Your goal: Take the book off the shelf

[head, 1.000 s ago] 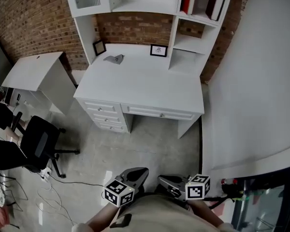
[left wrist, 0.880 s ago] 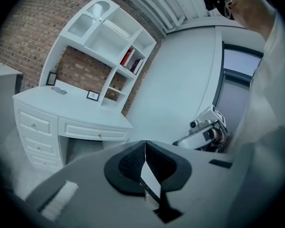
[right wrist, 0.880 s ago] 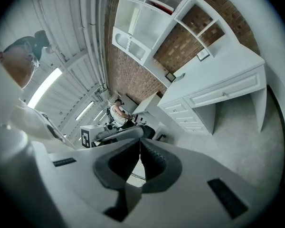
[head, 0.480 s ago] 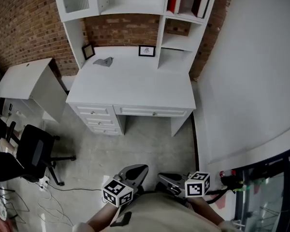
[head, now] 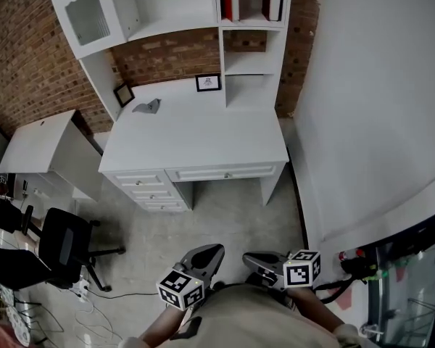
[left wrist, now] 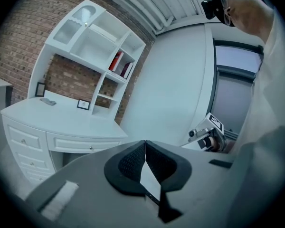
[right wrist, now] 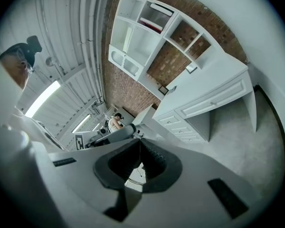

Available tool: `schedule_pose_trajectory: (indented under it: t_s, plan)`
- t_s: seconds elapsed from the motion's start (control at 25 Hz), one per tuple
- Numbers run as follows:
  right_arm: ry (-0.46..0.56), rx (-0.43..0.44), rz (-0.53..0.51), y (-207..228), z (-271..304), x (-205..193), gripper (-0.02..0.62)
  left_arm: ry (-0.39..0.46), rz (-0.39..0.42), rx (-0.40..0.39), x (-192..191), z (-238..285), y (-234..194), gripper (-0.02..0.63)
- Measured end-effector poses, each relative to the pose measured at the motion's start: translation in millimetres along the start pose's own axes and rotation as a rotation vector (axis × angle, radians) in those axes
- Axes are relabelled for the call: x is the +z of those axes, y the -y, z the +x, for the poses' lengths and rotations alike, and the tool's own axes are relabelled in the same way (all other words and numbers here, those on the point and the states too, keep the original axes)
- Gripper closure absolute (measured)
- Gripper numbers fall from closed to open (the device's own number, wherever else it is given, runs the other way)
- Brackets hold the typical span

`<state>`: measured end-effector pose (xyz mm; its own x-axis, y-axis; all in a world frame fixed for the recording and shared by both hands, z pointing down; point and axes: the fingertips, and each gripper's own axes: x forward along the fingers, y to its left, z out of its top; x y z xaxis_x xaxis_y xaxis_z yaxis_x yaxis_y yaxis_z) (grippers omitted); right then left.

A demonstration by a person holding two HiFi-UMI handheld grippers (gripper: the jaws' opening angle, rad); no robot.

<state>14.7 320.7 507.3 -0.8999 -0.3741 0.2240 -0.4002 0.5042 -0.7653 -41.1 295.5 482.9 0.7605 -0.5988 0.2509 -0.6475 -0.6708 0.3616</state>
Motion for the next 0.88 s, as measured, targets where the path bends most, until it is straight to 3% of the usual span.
schedule_pose_trajectory:
  t_s: [0.16,0.36,0.48,0.64,0.88]
  plan:
    - [0.002,0.019,-0.021,8,-22,15,0.589,0.012,0.030,0.039,15,17,5,0.600]
    - [-0.002,0.043,-0.115,15,-39,38,0.589,0.050,0.089,0.166,48,23,-28,0.600]
    - [-0.057,0.058,-0.161,18,-46,35,0.589,0.065,0.082,0.235,52,20,-41,0.600]
    - [-0.157,0.034,-0.318,19,-52,35,0.589,0.080,0.098,0.308,57,25,-51,0.600]
    - [-0.222,0.056,-0.417,20,-58,29,0.589,0.055,0.117,0.342,50,32,-51,0.600]
